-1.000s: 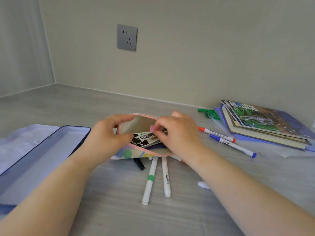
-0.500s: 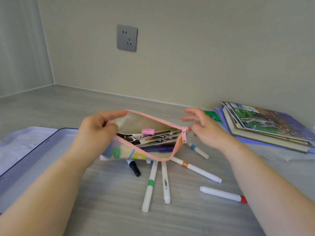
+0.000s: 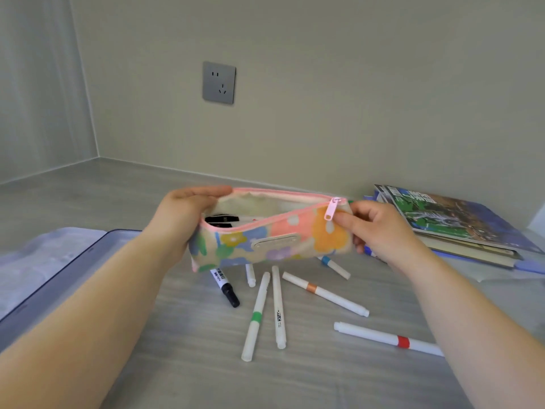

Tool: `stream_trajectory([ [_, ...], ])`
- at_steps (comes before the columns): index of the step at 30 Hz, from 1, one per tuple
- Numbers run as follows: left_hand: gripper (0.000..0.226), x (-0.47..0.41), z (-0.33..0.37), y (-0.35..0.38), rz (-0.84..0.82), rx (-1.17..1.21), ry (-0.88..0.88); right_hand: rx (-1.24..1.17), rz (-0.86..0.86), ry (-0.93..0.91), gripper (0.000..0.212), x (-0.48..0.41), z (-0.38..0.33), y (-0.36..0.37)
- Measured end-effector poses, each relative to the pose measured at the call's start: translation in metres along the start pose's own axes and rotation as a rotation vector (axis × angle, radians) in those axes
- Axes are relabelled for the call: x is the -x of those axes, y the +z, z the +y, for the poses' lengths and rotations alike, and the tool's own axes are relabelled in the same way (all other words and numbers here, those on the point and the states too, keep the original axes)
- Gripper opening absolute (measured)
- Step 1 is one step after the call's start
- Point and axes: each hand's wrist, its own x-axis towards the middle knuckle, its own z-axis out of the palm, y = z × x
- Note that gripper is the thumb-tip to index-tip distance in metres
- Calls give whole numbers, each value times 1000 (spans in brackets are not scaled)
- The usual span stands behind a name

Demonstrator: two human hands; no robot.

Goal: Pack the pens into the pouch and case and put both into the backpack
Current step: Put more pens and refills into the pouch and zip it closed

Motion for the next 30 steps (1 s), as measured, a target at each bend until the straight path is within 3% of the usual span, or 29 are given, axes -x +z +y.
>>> stream_trajectory([
  [5,29,-11,10,27,-84,-285,-59,53,141,112,32,24,19,0],
  [9,23,-2,21,61,-28,-445,193,11,210,86,33,27,27,0],
  [13,26,12,14,120,-184,-959,374,76,195,5,16,29,33,7],
  [16,30,12,-5,147,-121,-1212,505,110,181,-29,21,31,38,4],
  [20,30,12,-27,157,-12,-1218,577,102,91,8,35,30,43,-4],
  [26,24,13,-38,155,-6,-1190,676,62,45,34,32,30,41,-10],
  [30,20,12,-35,156,0,-1065,687,187,54,21,28,31,40,-9],
])
